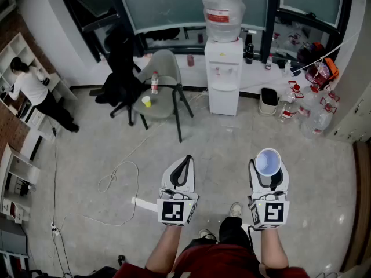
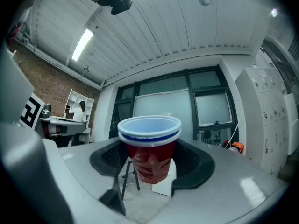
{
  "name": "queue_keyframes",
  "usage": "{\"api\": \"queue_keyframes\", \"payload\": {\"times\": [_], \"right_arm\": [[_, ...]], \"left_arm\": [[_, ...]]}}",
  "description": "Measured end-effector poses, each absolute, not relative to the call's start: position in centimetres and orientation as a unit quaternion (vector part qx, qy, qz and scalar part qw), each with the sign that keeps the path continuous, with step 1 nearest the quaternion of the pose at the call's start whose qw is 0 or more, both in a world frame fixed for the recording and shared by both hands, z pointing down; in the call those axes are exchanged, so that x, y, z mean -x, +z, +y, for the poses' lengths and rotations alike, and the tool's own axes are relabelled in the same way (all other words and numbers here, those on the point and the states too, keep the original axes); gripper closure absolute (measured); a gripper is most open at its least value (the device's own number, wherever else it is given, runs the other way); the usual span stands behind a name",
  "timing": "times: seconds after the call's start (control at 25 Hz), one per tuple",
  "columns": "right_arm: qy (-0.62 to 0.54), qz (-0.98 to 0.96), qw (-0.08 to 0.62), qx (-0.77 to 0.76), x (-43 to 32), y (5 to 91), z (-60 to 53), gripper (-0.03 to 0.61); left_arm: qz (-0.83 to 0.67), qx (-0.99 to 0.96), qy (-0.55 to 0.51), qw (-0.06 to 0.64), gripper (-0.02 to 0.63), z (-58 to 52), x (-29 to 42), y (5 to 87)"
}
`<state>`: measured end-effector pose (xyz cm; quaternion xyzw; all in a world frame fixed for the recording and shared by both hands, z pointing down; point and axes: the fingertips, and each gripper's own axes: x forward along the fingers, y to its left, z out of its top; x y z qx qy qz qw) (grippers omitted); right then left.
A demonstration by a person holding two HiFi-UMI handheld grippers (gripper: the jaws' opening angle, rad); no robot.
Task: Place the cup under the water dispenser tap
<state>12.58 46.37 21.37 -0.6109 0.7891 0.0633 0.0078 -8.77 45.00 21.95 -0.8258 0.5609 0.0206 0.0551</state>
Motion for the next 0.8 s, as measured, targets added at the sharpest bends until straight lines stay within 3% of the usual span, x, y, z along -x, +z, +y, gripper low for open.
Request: {"api": "queue_keyframes", "payload": {"times": [0.8], "right_arm": [[0.039, 0.796, 0.005, 0.604, -20.5, 24.1, 34.2, 0.29]], "left_arm": [[0.562, 0.826, 0.014, 0.034, 0.612, 32.9, -0.2, 23.6]]}}
